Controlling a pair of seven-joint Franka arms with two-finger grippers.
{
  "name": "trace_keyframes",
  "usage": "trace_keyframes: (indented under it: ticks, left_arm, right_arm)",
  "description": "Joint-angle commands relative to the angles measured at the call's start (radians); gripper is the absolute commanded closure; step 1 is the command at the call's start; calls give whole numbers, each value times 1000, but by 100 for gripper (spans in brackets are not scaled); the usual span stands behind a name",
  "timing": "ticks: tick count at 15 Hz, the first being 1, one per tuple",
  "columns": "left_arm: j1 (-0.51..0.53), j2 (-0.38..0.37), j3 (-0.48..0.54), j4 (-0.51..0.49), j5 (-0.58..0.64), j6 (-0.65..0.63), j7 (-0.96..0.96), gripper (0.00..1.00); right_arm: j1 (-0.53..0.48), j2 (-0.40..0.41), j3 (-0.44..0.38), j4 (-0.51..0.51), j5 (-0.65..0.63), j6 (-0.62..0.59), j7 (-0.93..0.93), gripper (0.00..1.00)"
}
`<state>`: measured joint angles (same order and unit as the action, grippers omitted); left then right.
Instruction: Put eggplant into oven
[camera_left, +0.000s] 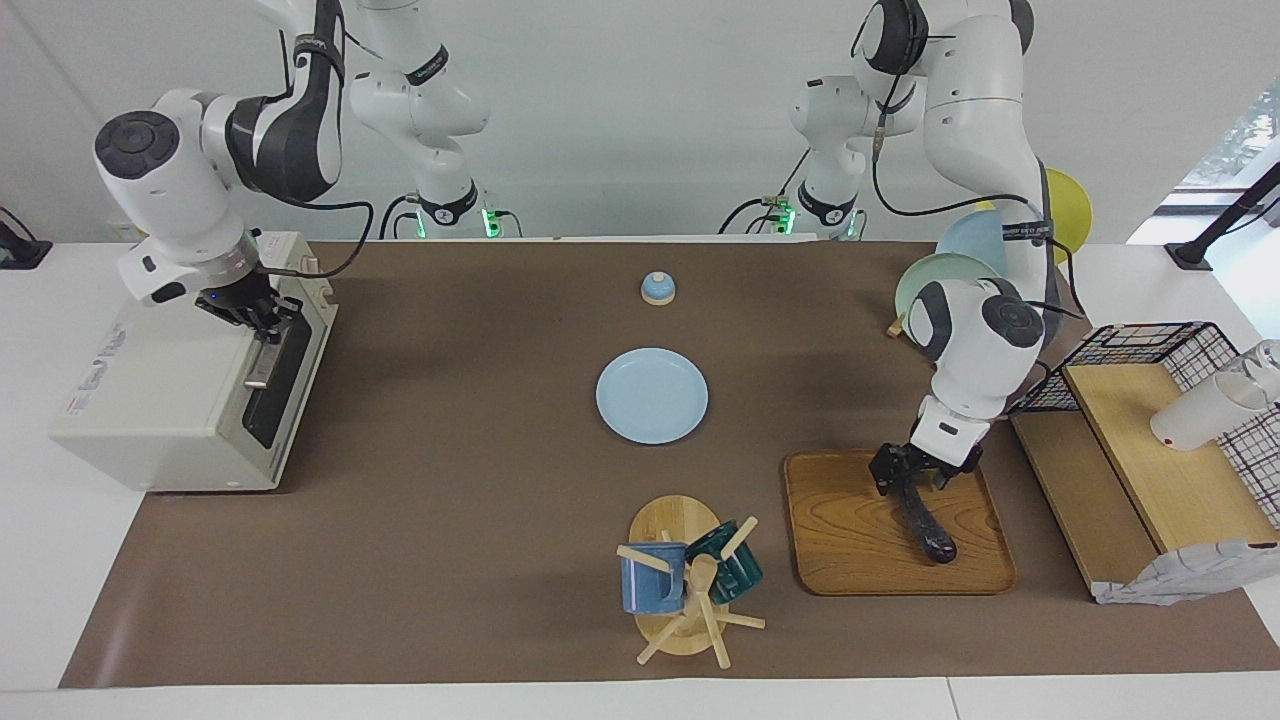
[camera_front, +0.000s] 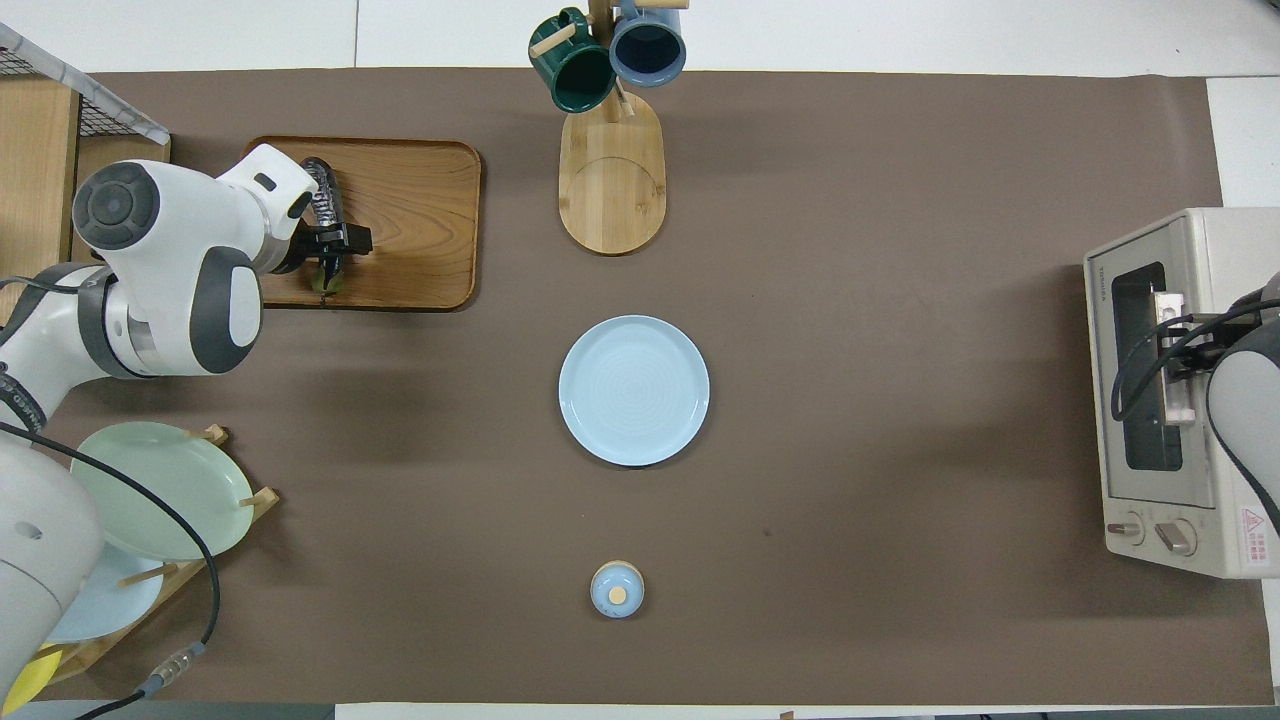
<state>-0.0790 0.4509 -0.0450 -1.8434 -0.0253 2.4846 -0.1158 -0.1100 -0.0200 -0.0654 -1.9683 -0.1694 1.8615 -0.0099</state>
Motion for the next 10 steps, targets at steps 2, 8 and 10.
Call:
trace_keyframes:
  ticks: [2, 8, 10]
  left_arm:
    - [-13, 9, 11, 15, 7, 17, 7, 0]
    - [-15, 9, 10, 19, 7, 0, 30, 99]
    - [-15, 8, 10, 21, 7, -3, 25, 100]
  right_arm:
    - [6, -15, 6, -84, -1, 105, 8, 100]
    - [36, 18, 9, -130, 72, 206, 18, 100]
    - [38, 55, 9, -132, 120, 244, 18, 100]
